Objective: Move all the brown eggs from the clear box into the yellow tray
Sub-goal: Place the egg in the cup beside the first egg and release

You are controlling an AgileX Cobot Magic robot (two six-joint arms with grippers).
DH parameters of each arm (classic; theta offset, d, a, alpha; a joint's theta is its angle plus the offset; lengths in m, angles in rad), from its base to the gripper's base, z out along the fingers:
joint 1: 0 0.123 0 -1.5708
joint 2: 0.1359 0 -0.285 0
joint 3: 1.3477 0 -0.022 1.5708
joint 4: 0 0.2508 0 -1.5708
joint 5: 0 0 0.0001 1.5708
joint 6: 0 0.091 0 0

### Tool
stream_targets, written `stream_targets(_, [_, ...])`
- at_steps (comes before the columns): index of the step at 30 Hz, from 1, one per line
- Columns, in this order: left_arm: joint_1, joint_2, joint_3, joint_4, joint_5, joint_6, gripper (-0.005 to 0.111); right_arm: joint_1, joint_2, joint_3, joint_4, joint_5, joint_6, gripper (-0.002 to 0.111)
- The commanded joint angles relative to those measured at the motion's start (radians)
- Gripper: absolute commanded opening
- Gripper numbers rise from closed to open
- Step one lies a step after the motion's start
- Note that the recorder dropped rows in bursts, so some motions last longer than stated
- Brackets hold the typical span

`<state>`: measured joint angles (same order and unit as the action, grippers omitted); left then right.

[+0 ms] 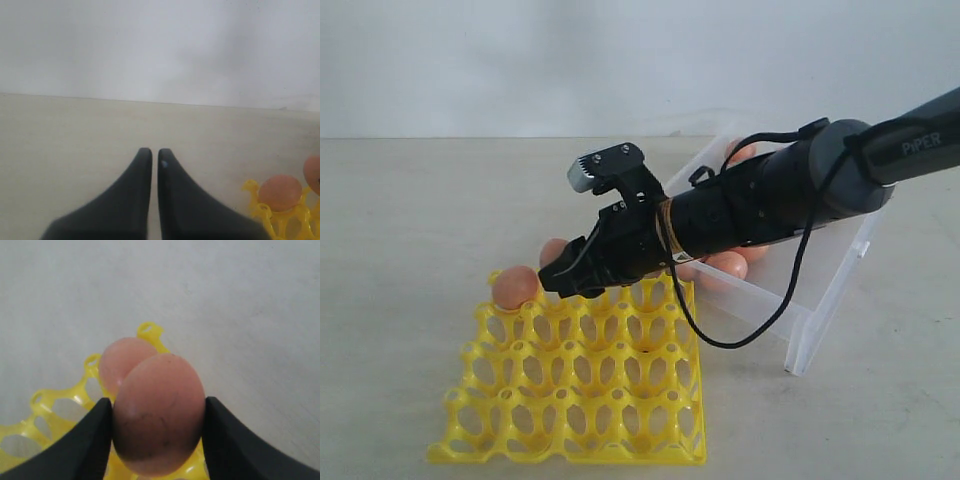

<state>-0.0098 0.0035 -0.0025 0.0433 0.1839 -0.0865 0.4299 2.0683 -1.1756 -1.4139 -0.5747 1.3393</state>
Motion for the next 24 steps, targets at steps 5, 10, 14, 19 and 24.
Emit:
stream_targets(5, [0.006, -0.003, 0.003, -0.001, -0.005, 0.001, 0.004, 0.0, 0.002, -0.004, 0.025, -0.03, -0.096, 0.001])
stream_targets(10, [0.006, -0.003, 0.003, -0.001, -0.005, 0.001, 0.004, 0.0, 0.002, -0.004, 0.027, -0.042, -0.119, 0.02])
stream_targets(14, [0.006, -0.003, 0.003, -0.001, -0.005, 0.001, 0.004, 0.0, 0.002, -0.004, 0.028, -0.042, -0.121, 0.038])
stream_targets(19, [0.006, -0.003, 0.003, -0.001, -0.005, 0.001, 0.004, 0.0, 0.002, -0.004, 0.028, -0.042, -0.121, 0.052])
stream_targets(24, [0.006, -0.003, 0.003, -0.001, -0.005, 0.001, 0.004, 0.0, 0.002, -0.004, 0.028, -0.042, -0.121, 0.055])
